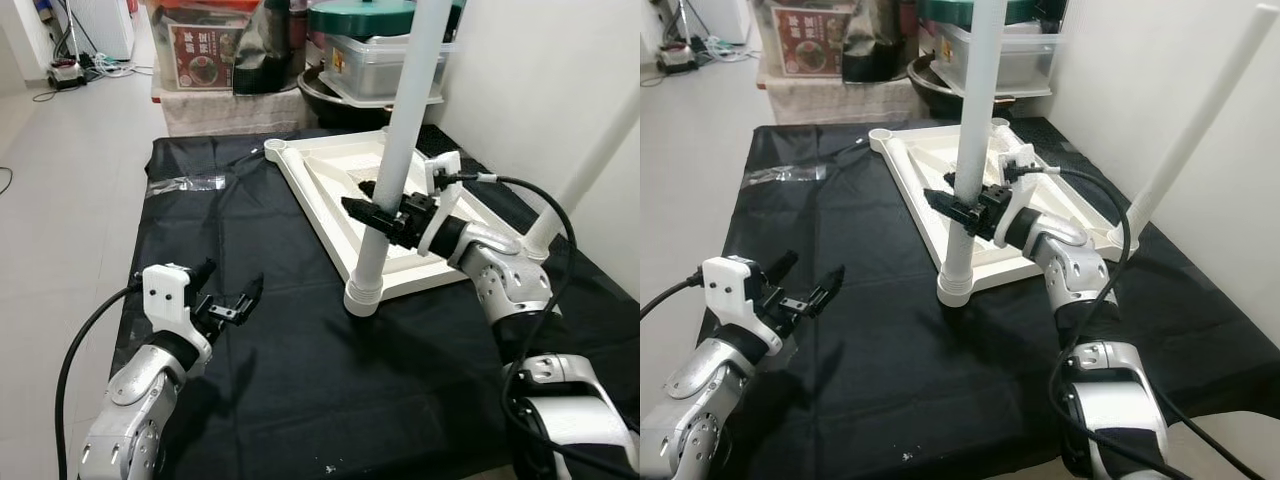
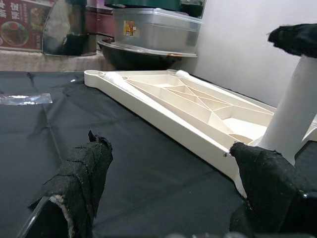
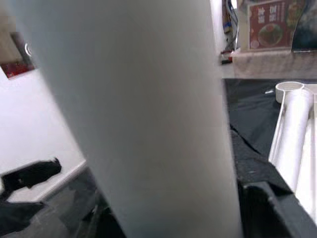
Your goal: Building children table
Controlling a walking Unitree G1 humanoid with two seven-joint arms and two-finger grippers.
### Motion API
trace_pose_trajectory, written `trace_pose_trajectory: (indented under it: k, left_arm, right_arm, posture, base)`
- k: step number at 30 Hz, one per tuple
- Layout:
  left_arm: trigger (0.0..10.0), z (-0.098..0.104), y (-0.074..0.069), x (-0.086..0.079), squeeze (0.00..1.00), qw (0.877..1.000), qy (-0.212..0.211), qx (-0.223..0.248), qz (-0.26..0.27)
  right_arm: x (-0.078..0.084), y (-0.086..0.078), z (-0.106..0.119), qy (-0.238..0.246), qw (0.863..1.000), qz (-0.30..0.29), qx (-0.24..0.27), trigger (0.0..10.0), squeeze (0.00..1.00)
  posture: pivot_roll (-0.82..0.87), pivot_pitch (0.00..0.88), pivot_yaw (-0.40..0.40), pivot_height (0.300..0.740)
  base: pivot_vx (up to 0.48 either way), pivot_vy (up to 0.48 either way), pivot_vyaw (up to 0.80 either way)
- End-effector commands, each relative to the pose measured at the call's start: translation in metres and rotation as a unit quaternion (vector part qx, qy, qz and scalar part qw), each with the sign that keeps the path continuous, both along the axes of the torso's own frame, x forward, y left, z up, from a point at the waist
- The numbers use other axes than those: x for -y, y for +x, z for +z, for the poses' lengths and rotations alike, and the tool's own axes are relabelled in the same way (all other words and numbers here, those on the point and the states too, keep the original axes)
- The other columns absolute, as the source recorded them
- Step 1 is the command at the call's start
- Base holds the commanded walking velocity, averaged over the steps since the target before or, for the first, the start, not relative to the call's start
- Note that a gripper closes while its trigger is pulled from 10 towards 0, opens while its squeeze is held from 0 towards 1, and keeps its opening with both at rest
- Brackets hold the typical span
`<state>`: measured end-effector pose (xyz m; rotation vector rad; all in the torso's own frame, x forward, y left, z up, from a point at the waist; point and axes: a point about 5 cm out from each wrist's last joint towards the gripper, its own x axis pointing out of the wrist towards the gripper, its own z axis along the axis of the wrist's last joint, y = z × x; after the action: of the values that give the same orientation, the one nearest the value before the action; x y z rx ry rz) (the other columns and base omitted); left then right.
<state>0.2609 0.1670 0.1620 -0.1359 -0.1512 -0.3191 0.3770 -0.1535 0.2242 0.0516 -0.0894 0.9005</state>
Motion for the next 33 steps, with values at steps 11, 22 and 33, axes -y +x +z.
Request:
trace_pose_trajectory:
  k: [11, 22, 33]
  left_arm:
    - [10.0, -0.005, -0.005, -0.001, 0.0, 1.0, -0.004, -0.01, -0.005]
    - [10.0, -0.003, -0.005, -0.001, 0.0, 1.0, -0.001, -0.012, -0.009]
    - [10.0, -0.002, -0.004, 0.0, 0.0, 1.0, -0.004, -0.009, -0.007]
  right_arm:
    - [0.032, 0.002, -0.056, -0.04, 0.866, -0.478, -0.139, 0.0, 0.0]
    - [-0.03, -0.028, -0.048, 0.017, 0.878, -0.455, -0.146, 8.6, 0.0]
    - [-0.013, -0.008, -0.022, 0.006, 0.908, -0.409, -0.086, 10.0, 0.0]
  posture:
    - [0.09, 0.0, -0.103, 0.74]
    - [0.08, 0.0, -0.086, 0.74]
    - [0.07, 0.0, -0.091, 0.74]
  base:
    - [0.0, 0.0, 0.0]
    - [0.0, 0.0, 0.0]
    - [0.0, 0.0, 0.0]
